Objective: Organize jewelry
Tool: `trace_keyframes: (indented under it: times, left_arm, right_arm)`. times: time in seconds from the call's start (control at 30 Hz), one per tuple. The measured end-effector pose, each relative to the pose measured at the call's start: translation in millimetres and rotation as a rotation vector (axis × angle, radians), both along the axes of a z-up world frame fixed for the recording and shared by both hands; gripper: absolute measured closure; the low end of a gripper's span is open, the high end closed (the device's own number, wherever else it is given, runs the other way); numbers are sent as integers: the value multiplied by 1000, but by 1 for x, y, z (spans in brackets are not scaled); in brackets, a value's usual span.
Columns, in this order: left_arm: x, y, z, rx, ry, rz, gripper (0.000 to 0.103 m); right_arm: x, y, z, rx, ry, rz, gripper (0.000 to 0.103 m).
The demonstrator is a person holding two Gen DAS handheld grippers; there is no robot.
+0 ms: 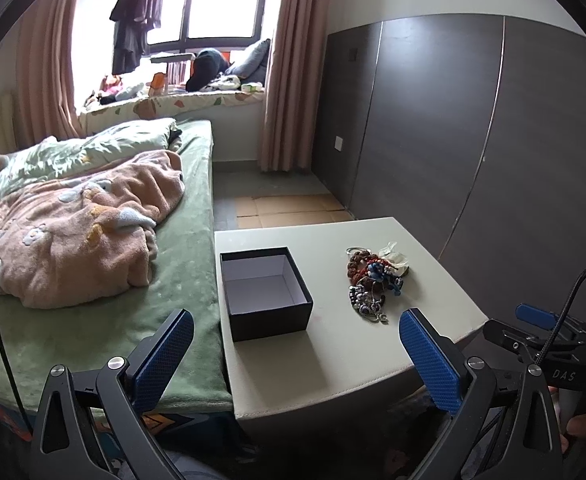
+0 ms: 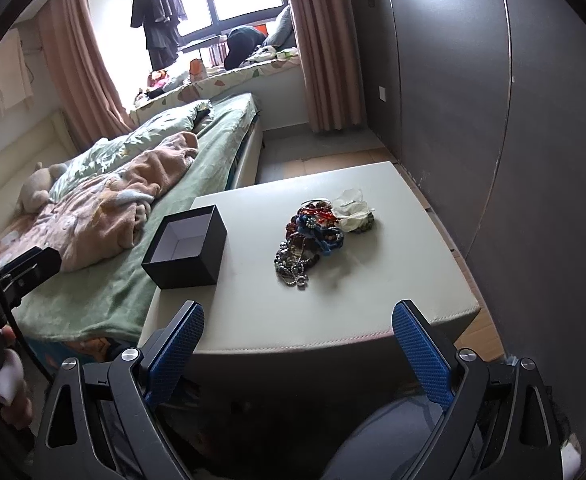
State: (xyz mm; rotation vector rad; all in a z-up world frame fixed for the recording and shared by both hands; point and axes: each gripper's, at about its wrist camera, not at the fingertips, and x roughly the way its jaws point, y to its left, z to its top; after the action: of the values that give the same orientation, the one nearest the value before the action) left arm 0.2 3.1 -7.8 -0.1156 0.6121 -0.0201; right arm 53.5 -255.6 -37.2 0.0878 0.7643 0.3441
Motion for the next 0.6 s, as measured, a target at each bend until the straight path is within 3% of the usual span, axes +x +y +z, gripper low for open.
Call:
trace_keyframes:
  times: [0.6]
  left_arm:
    - [1, -8, -2, -1, 5, -40, 1]
  right_arm:
    - [-3, -10, 1, 6, -9, -37, 7]
